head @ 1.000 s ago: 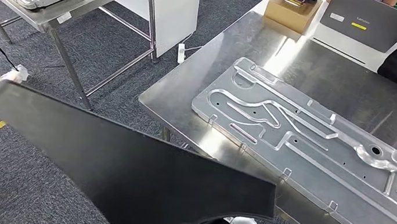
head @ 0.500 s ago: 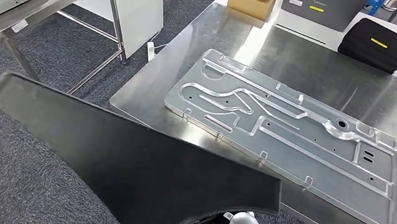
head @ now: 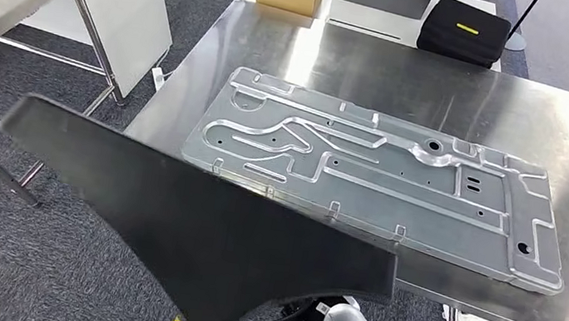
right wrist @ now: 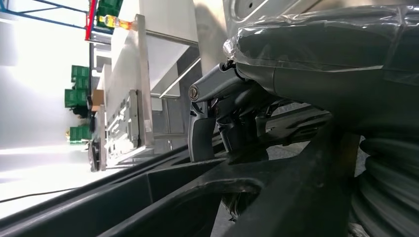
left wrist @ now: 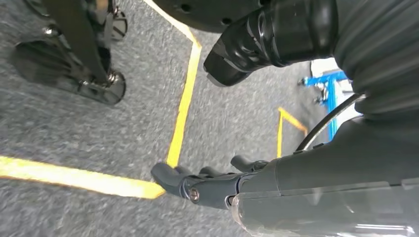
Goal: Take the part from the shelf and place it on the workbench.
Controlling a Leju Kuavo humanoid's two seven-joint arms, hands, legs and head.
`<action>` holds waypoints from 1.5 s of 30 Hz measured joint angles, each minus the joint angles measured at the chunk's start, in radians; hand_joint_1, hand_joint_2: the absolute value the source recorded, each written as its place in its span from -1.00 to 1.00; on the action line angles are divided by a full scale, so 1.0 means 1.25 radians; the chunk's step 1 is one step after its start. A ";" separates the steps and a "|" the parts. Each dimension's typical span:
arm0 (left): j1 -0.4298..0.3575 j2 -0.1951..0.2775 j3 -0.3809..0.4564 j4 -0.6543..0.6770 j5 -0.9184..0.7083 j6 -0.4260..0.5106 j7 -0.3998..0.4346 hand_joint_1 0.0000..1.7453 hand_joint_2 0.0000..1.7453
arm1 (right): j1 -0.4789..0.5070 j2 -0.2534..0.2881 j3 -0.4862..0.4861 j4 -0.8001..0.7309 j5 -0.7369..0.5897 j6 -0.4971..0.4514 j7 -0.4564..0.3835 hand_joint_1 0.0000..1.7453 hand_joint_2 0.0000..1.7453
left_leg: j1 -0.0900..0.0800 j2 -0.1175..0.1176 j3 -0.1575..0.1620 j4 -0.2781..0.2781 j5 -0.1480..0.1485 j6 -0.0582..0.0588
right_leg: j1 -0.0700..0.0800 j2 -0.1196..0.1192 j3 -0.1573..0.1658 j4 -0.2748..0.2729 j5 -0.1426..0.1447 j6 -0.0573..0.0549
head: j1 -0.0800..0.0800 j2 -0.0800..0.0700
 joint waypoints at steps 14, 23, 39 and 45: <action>-0.019 -0.009 0.001 0.038 -0.004 -0.026 0.000 -1.00 1.00 | -0.001 -0.001 0.000 0.006 -0.001 -0.013 -0.007 0.84 1.00 | -0.006 0.129 0.027 -0.014 -0.014 0.011 | 0.012 -0.153 0.000 -0.005 0.001 -0.001 | 0.005 0.000; -0.024 -0.012 0.000 0.051 -0.009 -0.027 -0.001 -1.00 1.00 | -0.002 0.000 0.000 0.010 0.046 -0.070 0.001 0.84 1.00 | -0.003 0.058 -0.076 0.198 -0.108 -0.014 | 0.004 -0.084 0.014 -0.024 0.007 -0.030 | 0.004 0.000; -0.036 -0.013 -0.025 0.055 -0.058 -0.056 -0.004 -1.00 1.00 | -0.217 0.032 0.000 0.169 0.358 -0.225 0.101 0.84 1.00 | -0.002 0.059 -0.006 -0.011 0.013 0.024 | -0.004 -0.090 -0.104 0.218 -0.095 0.018 | 0.007 0.000; -0.038 -0.014 -0.030 0.055 -0.060 -0.057 -0.002 -1.00 1.00 | -0.244 0.048 0.000 0.200 0.363 -0.226 0.101 0.84 1.00 | -0.005 0.060 0.004 -0.014 0.005 0.006 | 0.008 -0.098 -0.005 0.000 0.001 -0.003 | 0.006 0.000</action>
